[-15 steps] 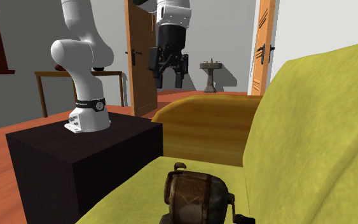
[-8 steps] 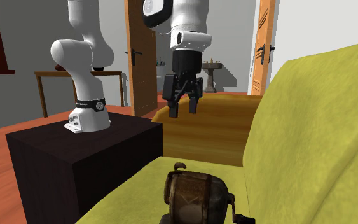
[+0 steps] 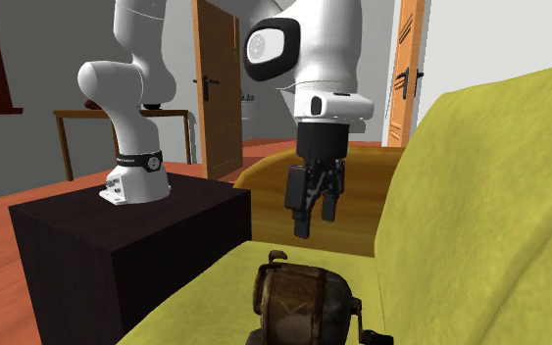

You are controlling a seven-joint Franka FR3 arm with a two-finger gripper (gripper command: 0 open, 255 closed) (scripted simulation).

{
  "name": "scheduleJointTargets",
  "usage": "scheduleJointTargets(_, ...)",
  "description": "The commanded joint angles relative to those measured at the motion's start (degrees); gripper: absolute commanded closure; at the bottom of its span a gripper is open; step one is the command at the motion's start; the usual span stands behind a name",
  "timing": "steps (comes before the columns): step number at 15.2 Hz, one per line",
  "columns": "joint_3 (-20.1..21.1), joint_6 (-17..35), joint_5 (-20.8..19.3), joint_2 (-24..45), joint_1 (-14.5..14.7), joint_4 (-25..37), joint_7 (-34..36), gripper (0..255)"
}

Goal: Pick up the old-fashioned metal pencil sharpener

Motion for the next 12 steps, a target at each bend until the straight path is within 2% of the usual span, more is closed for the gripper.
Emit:
scheduleJointTargets(1, 0.0, 0.8, 0.0, 4.5, -0.3, 4.0, -0.3, 0)
scheduleJointTargets(7, 0.1, -0.1, 0.4, 18.4, -1.5, 19.8, -1.7, 0)
scheduleJointTargets(12, 0.1, 1.5, 0.4, 21.0, -1.5, 20.8, -1.6, 0)
